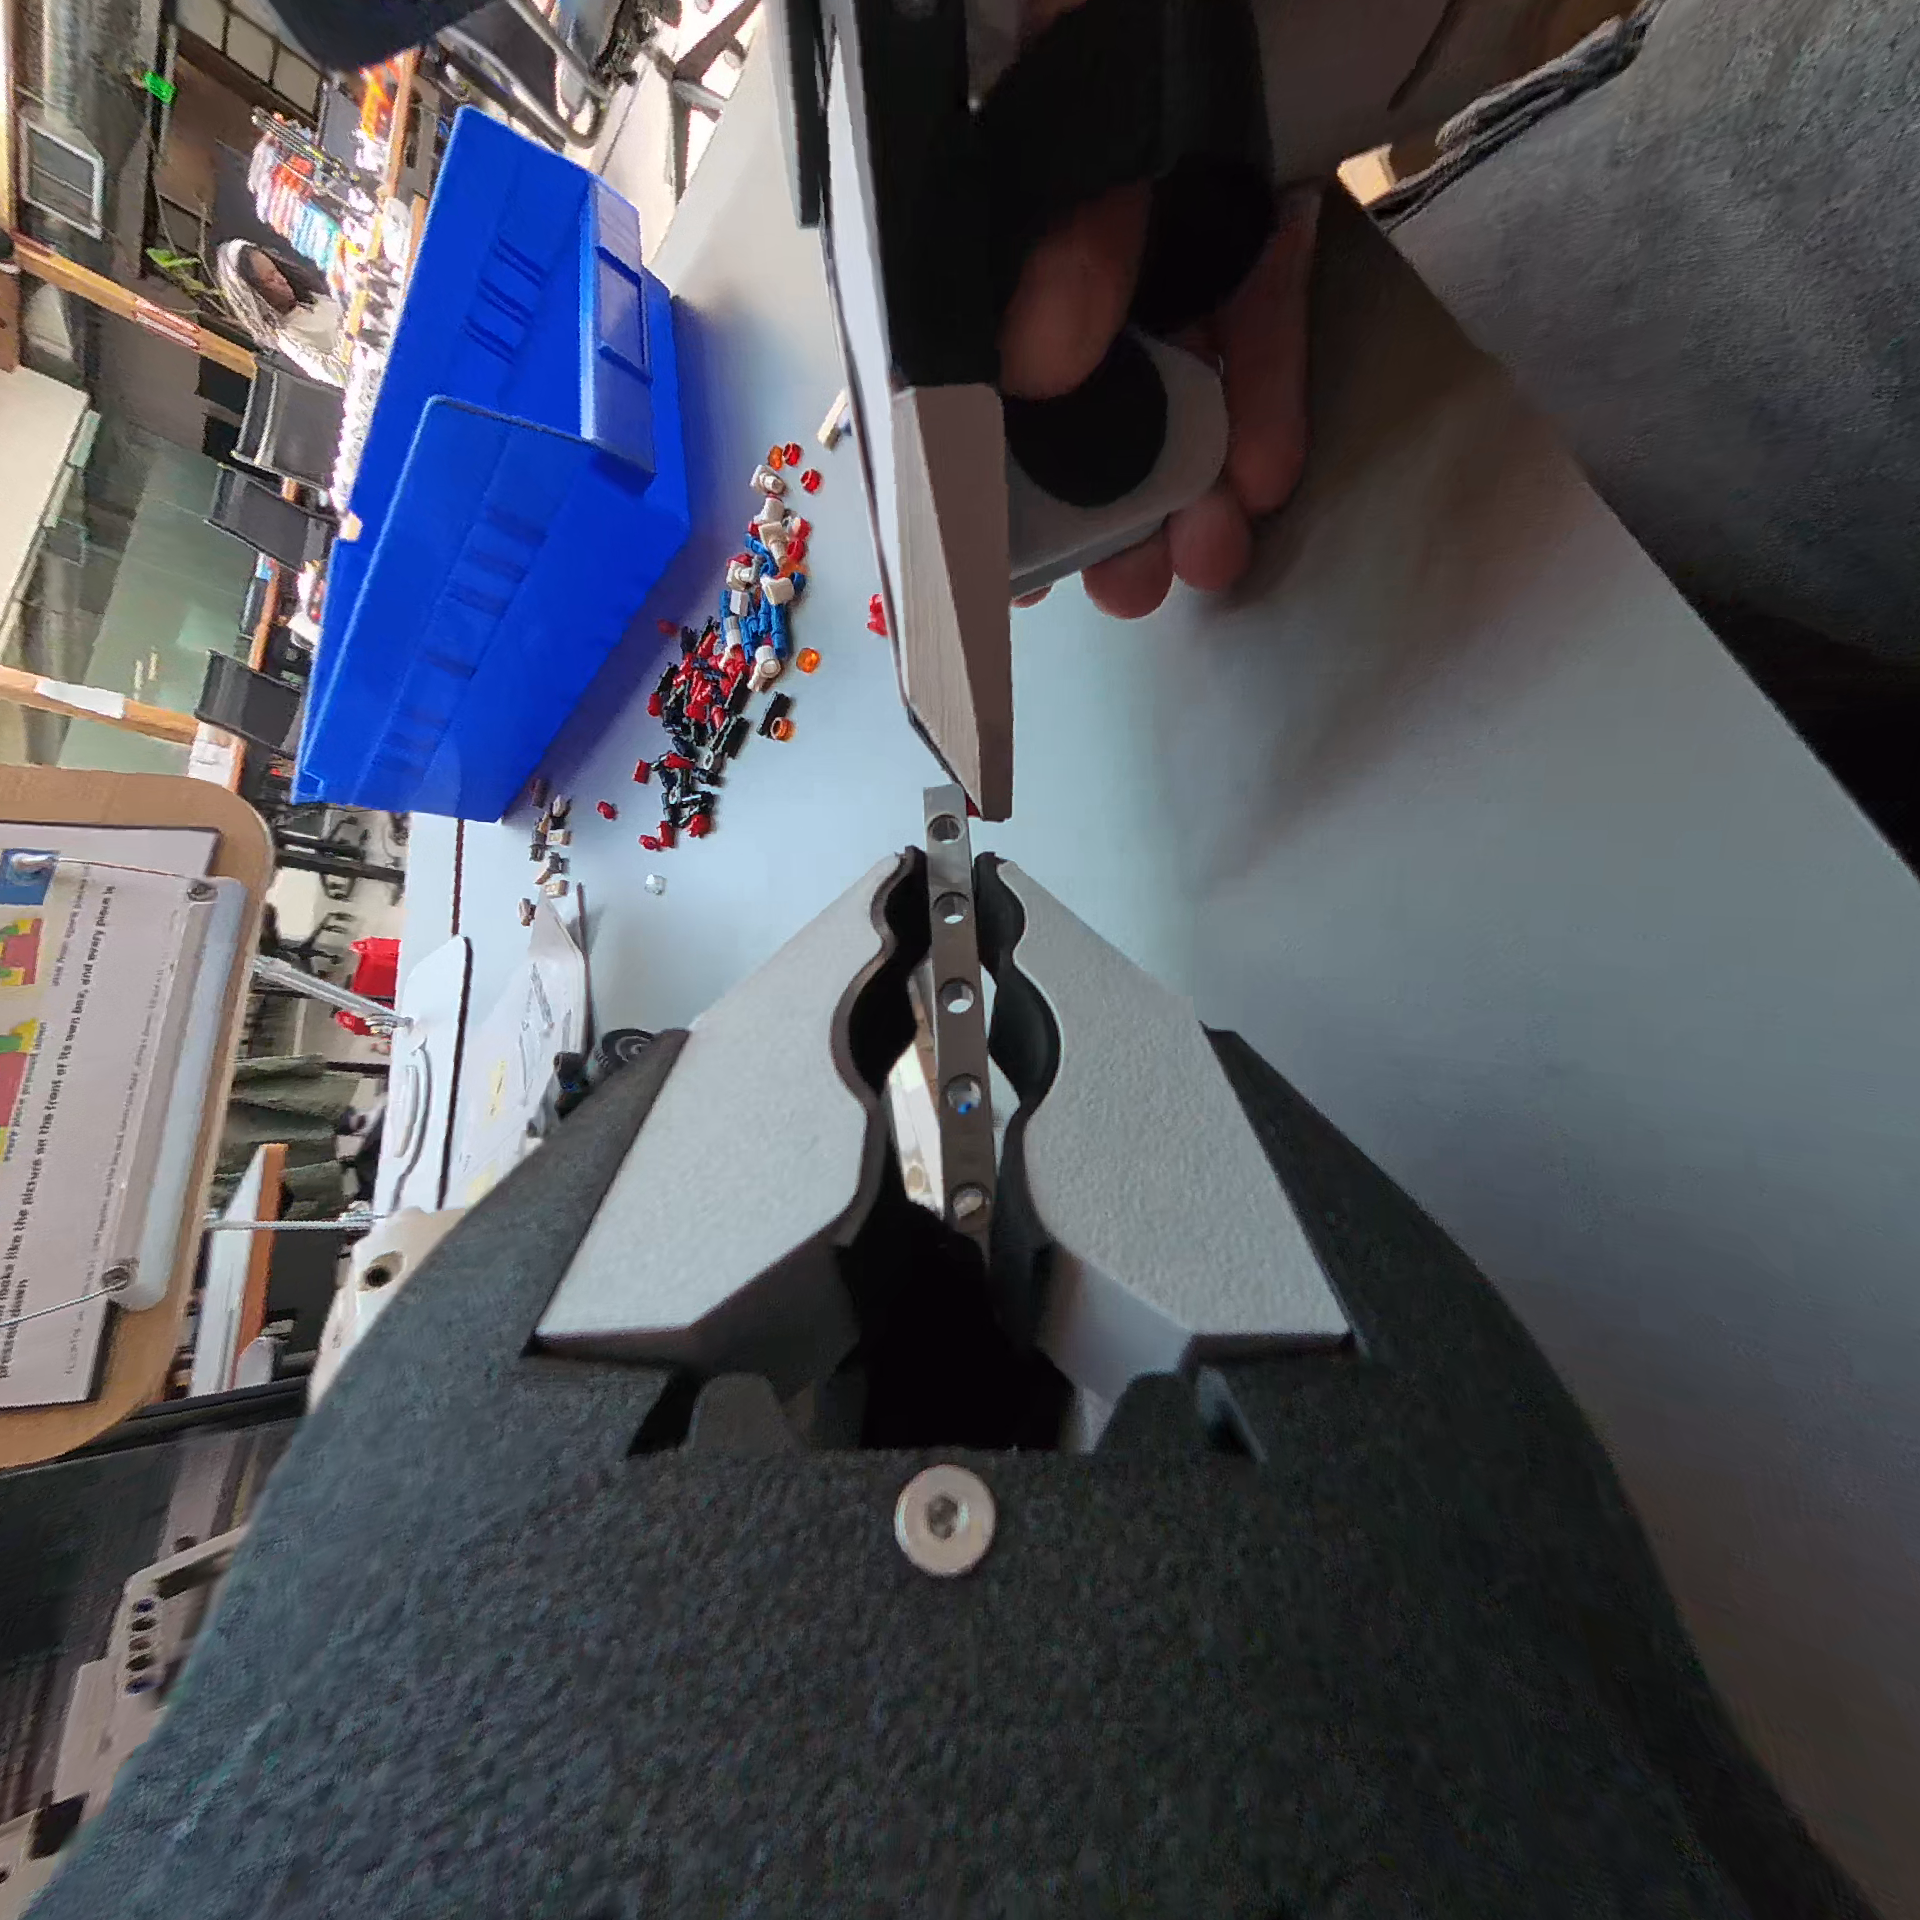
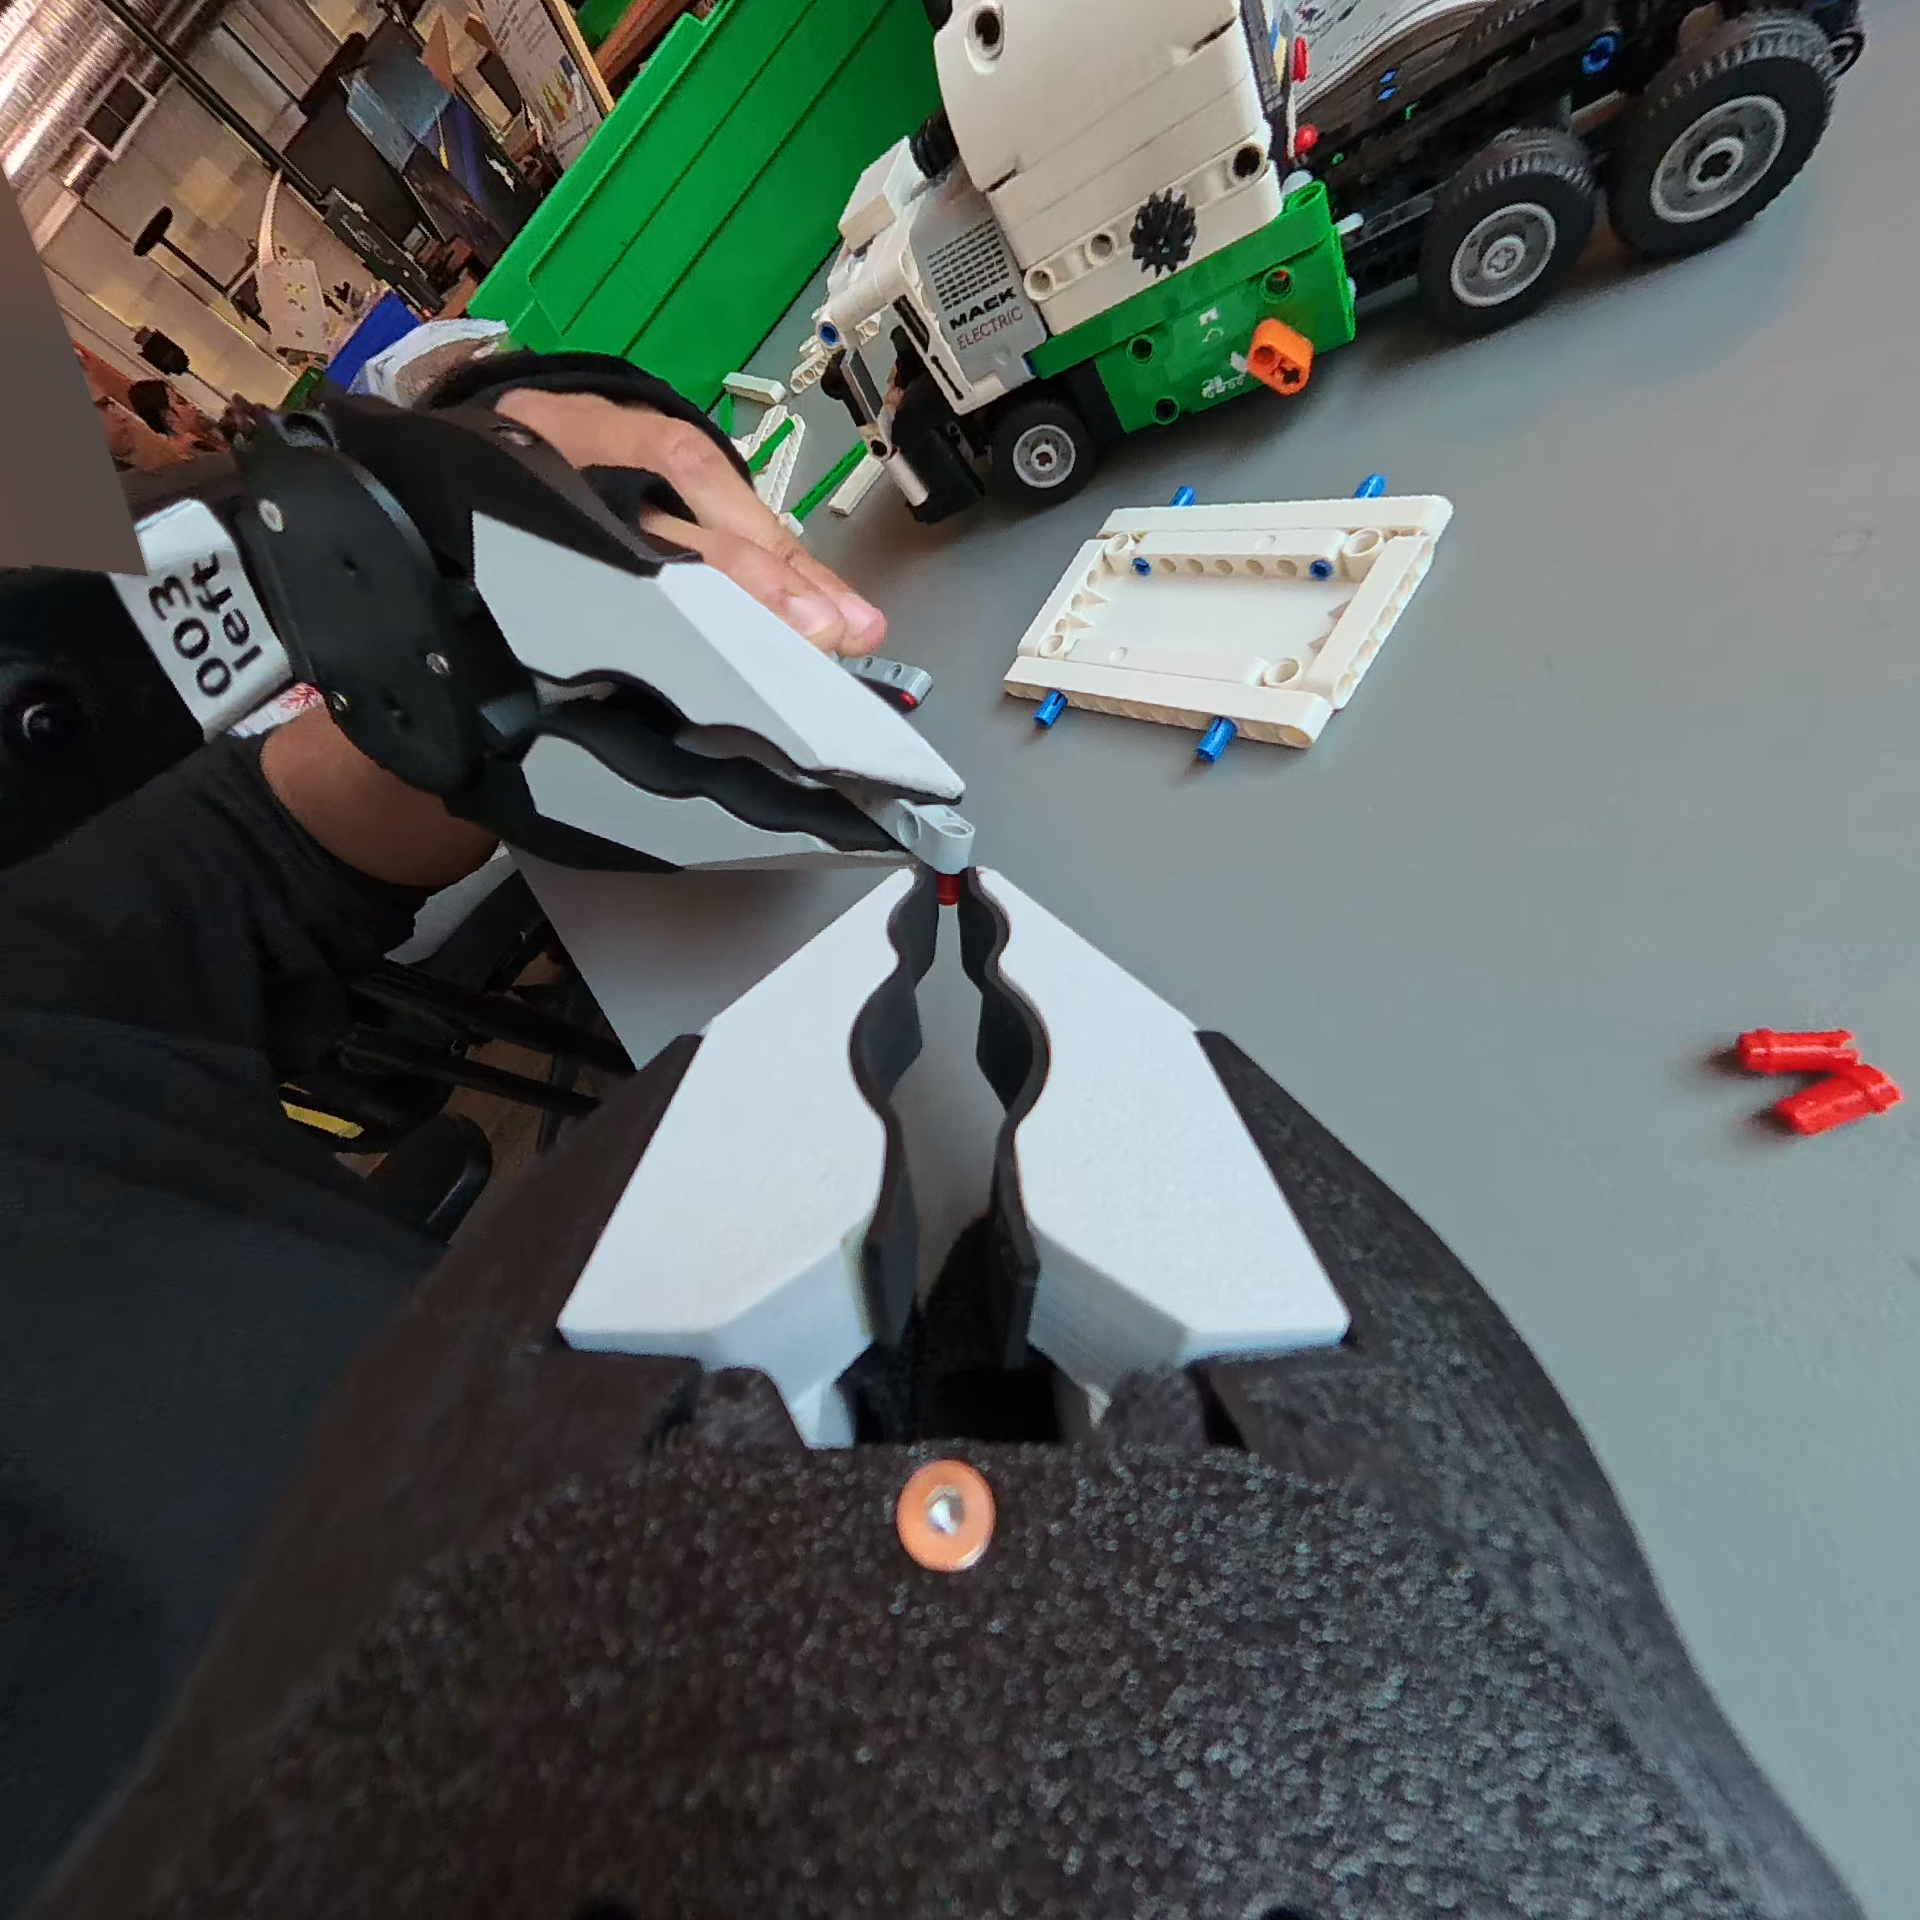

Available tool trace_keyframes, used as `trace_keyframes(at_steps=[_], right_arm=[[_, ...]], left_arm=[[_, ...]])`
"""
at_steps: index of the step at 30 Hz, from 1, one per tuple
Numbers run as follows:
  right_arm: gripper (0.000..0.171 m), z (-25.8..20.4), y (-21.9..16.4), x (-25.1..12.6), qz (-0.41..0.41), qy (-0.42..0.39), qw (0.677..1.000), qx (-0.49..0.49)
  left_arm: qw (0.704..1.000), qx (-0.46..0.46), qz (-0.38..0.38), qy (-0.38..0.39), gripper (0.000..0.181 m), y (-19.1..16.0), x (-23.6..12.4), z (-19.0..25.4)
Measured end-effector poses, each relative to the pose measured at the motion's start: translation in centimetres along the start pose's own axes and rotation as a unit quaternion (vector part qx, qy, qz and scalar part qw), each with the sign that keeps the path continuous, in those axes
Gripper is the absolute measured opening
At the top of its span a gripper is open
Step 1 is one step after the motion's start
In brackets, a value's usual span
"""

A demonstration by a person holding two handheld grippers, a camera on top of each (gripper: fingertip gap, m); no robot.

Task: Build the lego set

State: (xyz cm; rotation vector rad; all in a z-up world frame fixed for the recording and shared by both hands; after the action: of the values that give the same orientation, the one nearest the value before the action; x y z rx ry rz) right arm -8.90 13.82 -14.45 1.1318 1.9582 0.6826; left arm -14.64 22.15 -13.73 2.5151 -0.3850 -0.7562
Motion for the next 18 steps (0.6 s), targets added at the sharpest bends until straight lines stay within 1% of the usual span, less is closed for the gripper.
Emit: trace_keyframes(at_steps=[2, 6, 12, 15, 18], right_arm=[[0.002, -0.01, -0.03, 0.05, -0.004, 0.002, 1.000, -0.001], [0.002, -0.10, -0.15, 0.15, -0.013, 0.007, 1.000, -0.005], [0.002, -0.16, -0.21, 0.09, -0.013, 0.010, 1.000, -0.008], [0.002, -0.22, -0.20, 0.03, -0.011, 0.013, 1.000, -0.006], [0.003, -0.33, 0.10, -0.06, 0.005, 0.015, 1.000, -0.008]], left_arm=[[1.000, 0.024, -0.006, 0.005, 0.007, 0.04, -0.08, 0.11], [1.000, 0.024, -0.003, -0.006, 0.006, 0.00, -0.22, 0.24], [0.998, -0.044, 0.006, -0.037, 0.007, -0.02, -0.19, 0.19], [0.998, -0.049, 0.009, -0.038, 0.007, 0.02, -0.21, 0.12], [0.994, -0.093, 0.019, -0.045, 0.006, -0.11, -0.18, -0.45]])
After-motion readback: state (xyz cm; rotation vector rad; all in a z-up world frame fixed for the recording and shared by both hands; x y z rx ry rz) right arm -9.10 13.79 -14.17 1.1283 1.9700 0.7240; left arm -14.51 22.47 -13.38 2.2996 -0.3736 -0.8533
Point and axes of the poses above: each gripper's, where its closed fingertips meet, x out along the fingers, y out of its top, z = x × y across the jaws, the point moved 6 cm from there along -x, back along the fingers, and after that the axes turned 4 degrees about y, right-handed, at the moved point
